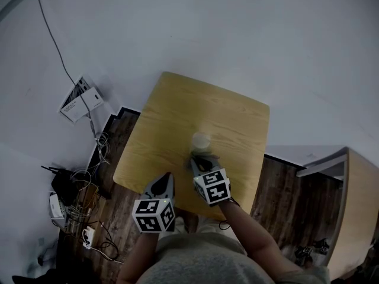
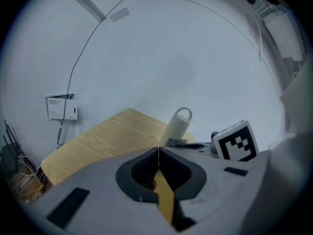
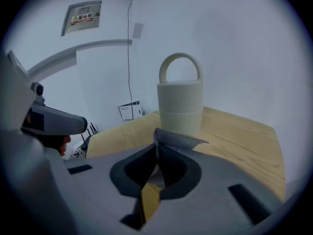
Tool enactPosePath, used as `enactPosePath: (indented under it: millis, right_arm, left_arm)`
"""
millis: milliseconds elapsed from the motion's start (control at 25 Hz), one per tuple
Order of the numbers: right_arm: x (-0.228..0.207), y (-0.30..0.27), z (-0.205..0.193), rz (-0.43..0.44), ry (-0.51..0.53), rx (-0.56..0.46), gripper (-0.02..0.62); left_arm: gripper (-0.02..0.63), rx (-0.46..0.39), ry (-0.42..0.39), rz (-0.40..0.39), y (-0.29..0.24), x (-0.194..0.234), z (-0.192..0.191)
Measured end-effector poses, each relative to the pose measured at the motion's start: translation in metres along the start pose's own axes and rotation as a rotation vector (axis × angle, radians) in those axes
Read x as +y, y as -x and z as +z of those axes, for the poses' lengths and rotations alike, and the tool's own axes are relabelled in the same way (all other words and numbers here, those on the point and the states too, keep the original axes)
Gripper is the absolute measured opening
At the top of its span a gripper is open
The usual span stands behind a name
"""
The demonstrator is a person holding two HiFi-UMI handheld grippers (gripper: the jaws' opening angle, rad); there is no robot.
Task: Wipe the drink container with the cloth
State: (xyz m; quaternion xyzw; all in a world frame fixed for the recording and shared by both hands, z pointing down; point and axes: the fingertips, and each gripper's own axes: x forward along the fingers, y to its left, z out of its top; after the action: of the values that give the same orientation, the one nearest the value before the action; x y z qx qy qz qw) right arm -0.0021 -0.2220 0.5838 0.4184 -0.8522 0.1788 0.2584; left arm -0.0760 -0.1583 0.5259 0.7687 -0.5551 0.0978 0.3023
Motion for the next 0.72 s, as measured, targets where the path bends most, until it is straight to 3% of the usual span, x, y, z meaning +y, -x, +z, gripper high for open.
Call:
enactPosePath:
  millis: [720]
  right_arm:
    - [-0.002,-0.032,-0.039,0.033,0.014,0.119,0.009]
  left_arm:
    - [0.003,0.006,0.031,0.049,-0.003,0.007,-0.006]
